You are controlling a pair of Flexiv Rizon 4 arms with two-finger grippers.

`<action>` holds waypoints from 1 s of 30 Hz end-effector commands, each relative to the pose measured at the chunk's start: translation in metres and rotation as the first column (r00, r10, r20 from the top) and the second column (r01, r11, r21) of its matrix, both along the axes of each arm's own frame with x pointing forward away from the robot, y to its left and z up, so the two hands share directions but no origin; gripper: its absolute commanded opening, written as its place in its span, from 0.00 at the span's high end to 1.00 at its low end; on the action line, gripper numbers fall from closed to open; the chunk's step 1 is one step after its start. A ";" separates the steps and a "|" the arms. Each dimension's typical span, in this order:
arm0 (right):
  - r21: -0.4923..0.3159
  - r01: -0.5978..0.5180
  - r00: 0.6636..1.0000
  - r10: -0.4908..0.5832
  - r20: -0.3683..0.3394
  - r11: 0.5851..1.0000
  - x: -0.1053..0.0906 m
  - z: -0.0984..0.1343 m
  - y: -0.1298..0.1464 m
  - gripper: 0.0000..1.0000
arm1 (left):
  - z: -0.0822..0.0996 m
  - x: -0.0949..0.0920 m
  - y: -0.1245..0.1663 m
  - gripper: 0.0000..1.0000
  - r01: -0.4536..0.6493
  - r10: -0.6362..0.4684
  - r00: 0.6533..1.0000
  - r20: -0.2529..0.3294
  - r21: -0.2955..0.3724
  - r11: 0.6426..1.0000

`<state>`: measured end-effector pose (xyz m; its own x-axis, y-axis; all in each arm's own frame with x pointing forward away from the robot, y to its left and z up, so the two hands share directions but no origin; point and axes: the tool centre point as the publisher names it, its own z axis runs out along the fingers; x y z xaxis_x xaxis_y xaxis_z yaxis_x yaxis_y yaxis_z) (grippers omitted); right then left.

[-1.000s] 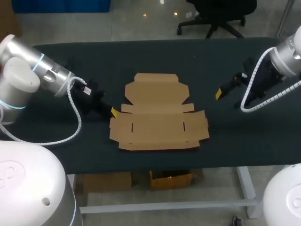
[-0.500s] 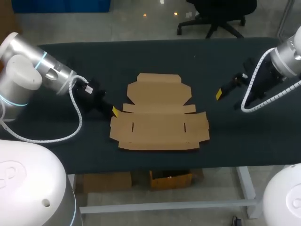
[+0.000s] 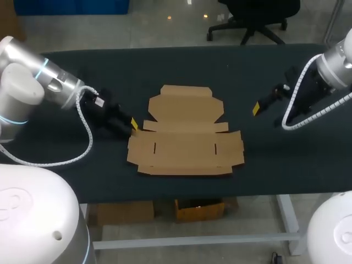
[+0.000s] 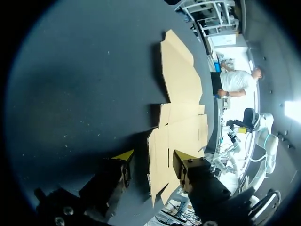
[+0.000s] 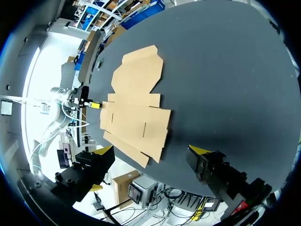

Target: Assemble the packaging by folding the flat box into shape, placing the metal phone stand inside, and closing the box properly

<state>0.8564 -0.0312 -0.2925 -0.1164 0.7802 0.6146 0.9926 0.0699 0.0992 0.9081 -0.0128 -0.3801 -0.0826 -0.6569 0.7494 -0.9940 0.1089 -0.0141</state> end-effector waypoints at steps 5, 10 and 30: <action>0.000 0.003 1.000 -0.003 0.006 1.000 -0.003 0.006 -0.003 0.00 | 0.027 -0.001 0.012 0.00 -0.030 0.028 0.999 0.040 0.059 0.998; -0.001 0.005 1.000 -0.005 0.012 1.000 -0.003 0.008 -0.003 0.00 | 0.044 0.006 0.018 0.00 -0.038 0.034 0.997 0.070 0.070 0.997; -0.053 0.023 0.991 -0.016 0.134 0.998 0.012 0.021 -0.001 1.00 | 0.075 0.012 0.016 1.00 0.000 -0.015 0.992 0.123 0.121 0.993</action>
<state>0.8729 -0.0322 -0.2705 -0.1762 0.8147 0.5525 0.9744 0.0648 0.2152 0.9177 0.0048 -0.3075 -0.1756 -0.7365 0.6532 -0.9843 0.1187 -0.1308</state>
